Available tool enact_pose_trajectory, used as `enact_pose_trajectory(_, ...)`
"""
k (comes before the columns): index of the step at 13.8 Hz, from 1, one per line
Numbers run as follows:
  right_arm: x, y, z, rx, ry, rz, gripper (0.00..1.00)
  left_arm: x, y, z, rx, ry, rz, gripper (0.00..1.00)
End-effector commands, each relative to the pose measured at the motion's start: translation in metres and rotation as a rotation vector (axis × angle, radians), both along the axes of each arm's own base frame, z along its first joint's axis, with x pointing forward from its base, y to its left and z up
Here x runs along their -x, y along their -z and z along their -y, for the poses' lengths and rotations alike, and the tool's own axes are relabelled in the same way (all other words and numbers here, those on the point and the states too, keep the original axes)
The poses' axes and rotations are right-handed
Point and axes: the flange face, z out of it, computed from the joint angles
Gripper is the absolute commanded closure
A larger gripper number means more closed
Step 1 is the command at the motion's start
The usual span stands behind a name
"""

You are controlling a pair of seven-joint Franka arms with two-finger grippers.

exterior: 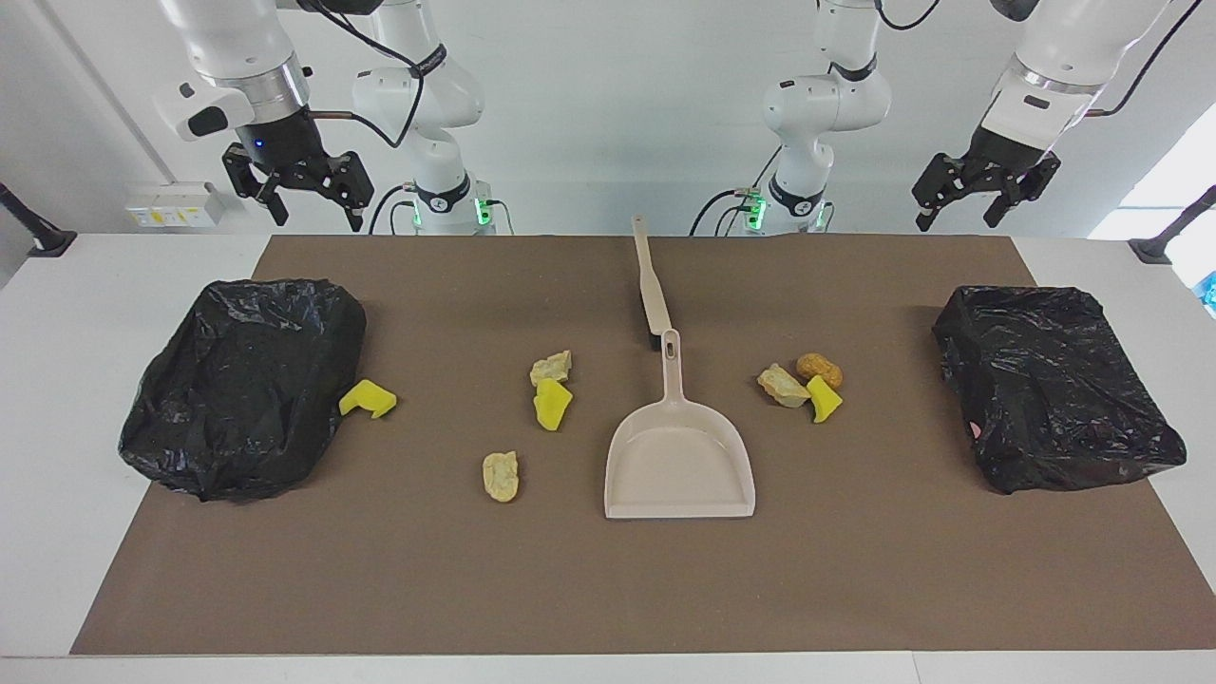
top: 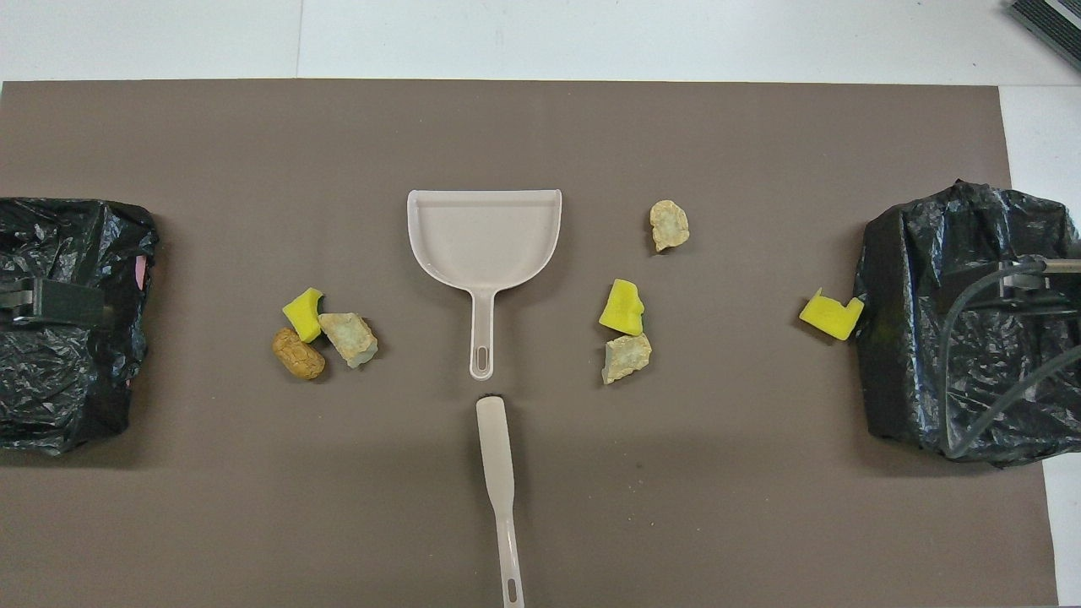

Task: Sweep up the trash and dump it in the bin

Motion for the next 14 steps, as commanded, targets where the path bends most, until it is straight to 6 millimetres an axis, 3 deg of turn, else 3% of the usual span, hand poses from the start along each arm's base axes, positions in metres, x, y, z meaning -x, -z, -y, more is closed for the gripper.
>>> enact_pose_trajectory(1,0.005,-0.001,0.005,-0.011,-0.011,0.0,0.0,0.008,-0.004,0.021,-0.016,0.037,-0.035,0.0)
enact_pose_trajectory(3,0.007,-0.001,0.004,-0.014,-0.015,-0.005,0.0,0.013,-0.003,0.05,-0.007,0.081,-0.034,0.0)
enact_pose_trajectory(5,0.007,0.0,-0.001,-0.021,-0.022,-0.006,0.0,0.043,0.014,0.096,0.0,0.07,-0.063,0.0)
enact_pose_trajectory(7,0.006,0.003,-0.007,-0.021,-0.027,-0.009,0.0,0.073,0.043,0.15,-0.014,0.085,-0.062,0.0)
enact_pose_trajectory(10,0.005,0.007,-0.01,-0.022,-0.033,-0.011,0.0,0.099,0.092,0.215,-0.011,0.074,-0.035,0.0)
enact_pose_trajectory(14,0.004,0.008,-0.014,-0.036,-0.044,-0.013,0.0,0.151,0.133,0.286,-0.012,0.085,-0.027,0.0)
